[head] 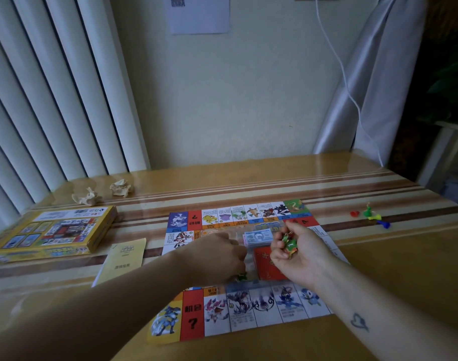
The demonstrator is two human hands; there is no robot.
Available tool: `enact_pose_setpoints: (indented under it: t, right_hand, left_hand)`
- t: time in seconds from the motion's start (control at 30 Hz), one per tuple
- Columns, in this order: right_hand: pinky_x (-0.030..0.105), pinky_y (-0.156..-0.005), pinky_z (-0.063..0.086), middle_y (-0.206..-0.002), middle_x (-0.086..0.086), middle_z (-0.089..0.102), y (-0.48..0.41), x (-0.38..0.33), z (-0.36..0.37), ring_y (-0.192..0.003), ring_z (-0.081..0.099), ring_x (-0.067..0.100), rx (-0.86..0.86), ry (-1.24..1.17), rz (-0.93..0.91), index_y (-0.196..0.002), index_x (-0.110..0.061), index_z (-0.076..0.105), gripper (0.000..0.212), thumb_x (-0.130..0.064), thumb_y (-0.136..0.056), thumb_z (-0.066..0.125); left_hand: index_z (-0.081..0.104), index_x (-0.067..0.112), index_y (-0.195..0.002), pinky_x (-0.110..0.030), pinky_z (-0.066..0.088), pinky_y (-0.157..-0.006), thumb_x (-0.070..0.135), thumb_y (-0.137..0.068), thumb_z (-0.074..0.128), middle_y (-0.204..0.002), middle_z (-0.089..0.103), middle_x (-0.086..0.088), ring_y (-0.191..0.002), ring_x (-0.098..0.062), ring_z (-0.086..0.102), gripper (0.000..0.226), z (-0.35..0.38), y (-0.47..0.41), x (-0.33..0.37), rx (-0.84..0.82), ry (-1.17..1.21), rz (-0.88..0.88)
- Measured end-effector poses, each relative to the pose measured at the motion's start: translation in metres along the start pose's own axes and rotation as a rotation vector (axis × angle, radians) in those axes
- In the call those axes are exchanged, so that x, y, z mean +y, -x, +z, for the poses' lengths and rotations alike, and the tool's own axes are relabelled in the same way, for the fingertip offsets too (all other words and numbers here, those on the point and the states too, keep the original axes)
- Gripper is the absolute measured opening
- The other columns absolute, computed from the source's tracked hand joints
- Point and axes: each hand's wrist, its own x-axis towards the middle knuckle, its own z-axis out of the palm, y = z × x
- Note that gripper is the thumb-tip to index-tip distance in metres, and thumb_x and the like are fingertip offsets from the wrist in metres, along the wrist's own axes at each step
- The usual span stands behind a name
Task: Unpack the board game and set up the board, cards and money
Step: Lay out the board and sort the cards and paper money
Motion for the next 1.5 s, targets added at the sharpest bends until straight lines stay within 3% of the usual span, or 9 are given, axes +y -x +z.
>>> enact_pose_setpoints:
  t: [0.07,0.13,0.27,0.43,0.57,1.17,1.3,1.4,1.5]
  right_hand:
    - [0.018,-0.032,0.026,-0.061,0.003,0.047,0.001,0.001,0.001,-0.048,0.038,0.01,-0.003,0.002,0.001,-0.075,-0.011,0.047,0.025,-0.022,-0.098,0.046]
    - [0.018,-0.033,0.026,-0.06,0.003,0.047,0.002,0.001,0.001,-0.049,0.037,0.01,-0.01,0.002,0.004,-0.074,-0.011,0.047,0.027,-0.023,-0.098,0.046]
    - [0.018,-0.032,0.026,-0.058,0.003,0.048,0.002,0.002,0.001,-0.048,0.038,0.01,-0.009,0.007,0.002,-0.075,-0.011,0.048,0.026,-0.022,-0.098,0.047]
    - [0.018,-0.034,0.025,-0.058,0.003,0.047,0.002,0.003,0.001,-0.048,0.037,0.01,-0.009,0.035,0.005,-0.075,-0.011,0.047,0.026,-0.022,-0.098,0.046]
    - [0.018,-0.034,0.025,-0.058,0.003,0.047,0.003,0.004,0.003,-0.048,0.037,0.01,-0.019,0.047,0.013,-0.074,-0.011,0.046,0.026,-0.022,-0.098,0.046]
    - [0.018,-0.033,0.027,-0.055,0.003,0.049,0.005,0.007,-0.003,-0.045,0.039,0.01,-0.036,0.057,0.026,-0.075,-0.01,0.048,0.025,-0.022,-0.098,0.047]
    - [0.018,-0.042,0.031,-0.059,0.004,0.05,0.007,0.005,-0.006,-0.052,0.042,0.011,-0.038,-0.018,0.051,-0.075,-0.009,0.05,0.024,-0.019,-0.097,0.046]
    - [0.021,-0.049,0.045,-0.074,0.009,0.054,0.003,0.006,-0.01,-0.06,0.051,0.015,-0.066,-0.149,0.075,-0.097,-0.007,0.057,0.013,-0.008,-0.094,0.044]
    - [0.032,-0.068,0.056,-0.095,0.016,0.06,0.002,0.008,-0.01,-0.073,0.06,0.023,-0.108,-0.27,0.033,-0.133,-0.026,0.049,0.052,0.004,-0.091,0.042]
  left_hand:
    - [0.072,0.021,-0.08,-0.025,0.051,-0.064,0.021,-0.068,0.081,-0.074,0.063,0.003,-0.063,-0.011,0.061,0.015,0.0,0.0,0.0,-0.019,0.02,-0.024]
    - [0.069,0.016,-0.104,-0.032,0.05,-0.079,0.016,-0.085,0.065,-0.096,0.064,-0.003,-0.083,-0.018,0.062,0.019,0.001,-0.002,0.001,-0.06,0.046,-0.071]
    - [0.055,0.023,-0.13,-0.031,0.041,-0.094,0.026,-0.098,0.045,-0.126,0.053,-0.001,-0.112,-0.018,0.052,0.034,0.0,-0.003,0.003,-0.156,0.26,-0.208]
    - [0.053,0.024,-0.131,-0.031,0.04,-0.096,0.041,-0.097,0.045,-0.132,0.048,0.0,-0.118,-0.017,0.048,0.039,-0.006,0.0,0.009,-0.206,0.487,-0.326]
    - [0.051,0.027,-0.13,-0.034,0.038,-0.096,0.05,-0.088,0.056,-0.131,0.045,-0.001,-0.12,-0.019,0.042,0.049,-0.001,0.001,0.01,-0.265,0.482,-0.383]
    - [0.064,0.015,-0.118,-0.018,0.04,-0.085,0.028,-0.093,0.056,-0.117,0.065,-0.001,-0.104,-0.012,0.06,0.029,-0.006,0.004,0.015,-0.23,0.777,-0.479]
    - [0.068,0.017,-0.113,-0.015,0.045,-0.079,0.025,-0.095,0.055,-0.109,0.069,0.001,-0.092,-0.009,0.062,0.024,-0.011,0.007,0.01,-0.117,0.803,-0.564]
    - [0.068,0.023,-0.11,-0.015,0.049,-0.08,0.027,-0.094,0.056,-0.102,0.069,0.009,-0.08,-0.002,0.06,0.021,-0.022,0.001,0.006,0.177,0.762,-0.674]
    - [0.071,0.025,-0.103,-0.026,0.053,-0.074,0.03,-0.092,0.058,-0.093,0.071,0.009,-0.076,-0.006,0.064,0.018,-0.032,-0.014,0.013,0.514,0.57,-0.654]
